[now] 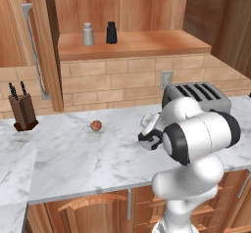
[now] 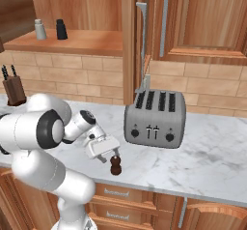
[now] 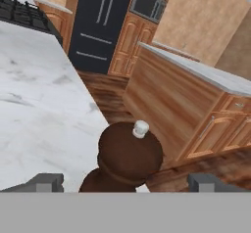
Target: There are various items on the counter. Only move the condiments/shakers into the cabinet.
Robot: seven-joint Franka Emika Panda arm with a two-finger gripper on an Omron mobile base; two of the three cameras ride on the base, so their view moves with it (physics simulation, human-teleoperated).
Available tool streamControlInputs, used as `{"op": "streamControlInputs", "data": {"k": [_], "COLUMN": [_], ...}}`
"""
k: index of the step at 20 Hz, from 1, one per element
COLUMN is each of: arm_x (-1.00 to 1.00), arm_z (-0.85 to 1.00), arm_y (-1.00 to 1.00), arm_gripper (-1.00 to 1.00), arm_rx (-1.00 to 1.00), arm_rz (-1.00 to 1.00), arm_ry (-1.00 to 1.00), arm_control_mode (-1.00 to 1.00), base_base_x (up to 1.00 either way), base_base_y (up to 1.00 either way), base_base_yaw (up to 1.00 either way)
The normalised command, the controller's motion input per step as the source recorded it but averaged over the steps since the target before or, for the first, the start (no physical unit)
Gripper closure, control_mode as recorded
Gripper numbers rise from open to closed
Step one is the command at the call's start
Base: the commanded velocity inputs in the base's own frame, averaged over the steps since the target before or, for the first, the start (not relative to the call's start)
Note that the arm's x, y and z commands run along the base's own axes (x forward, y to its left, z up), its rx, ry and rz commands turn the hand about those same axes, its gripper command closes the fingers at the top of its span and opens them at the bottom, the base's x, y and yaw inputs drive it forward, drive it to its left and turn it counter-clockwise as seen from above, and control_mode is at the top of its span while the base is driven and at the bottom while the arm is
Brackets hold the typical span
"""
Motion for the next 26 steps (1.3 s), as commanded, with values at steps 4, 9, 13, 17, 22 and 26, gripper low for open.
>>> {"op": "streamControlInputs", "data": {"k": [4,9,13,17,22,26], "arm_x": [0.0,-0.01,-0.31,-0.31,-0.11,-0.24], "arm_z": [-0.11,-0.12,-0.13,-0.26,-0.06,0.69], "arm_y": [-0.18,-0.13,-0.02,0.0,0.0,0.06], "arm_gripper": [-1.0,-1.0,-1.0,-1.0,1.0,1.0], "arm_rx": [-0.08,-0.08,-0.09,-0.1,-0.11,-0.07], "arm_rz": [-0.07,-0.06,-0.07,-0.07,-0.08,-0.01], "arm_ry": [-0.02,-0.04,-0.07,-0.05,-0.08,-0.19], "arm_control_mode": [-1.0,-1.0,-1.0,-1.0,-1.0,-1.0], "base_base_x": [0.0,0.0,0.0,0.0,0.0,0.0], "base_base_y": [0.0,0.0,0.0,0.0,0.0,0.0], "base_base_yaw": [0.0,0.0,0.0,0.0,0.0,0.0]}}
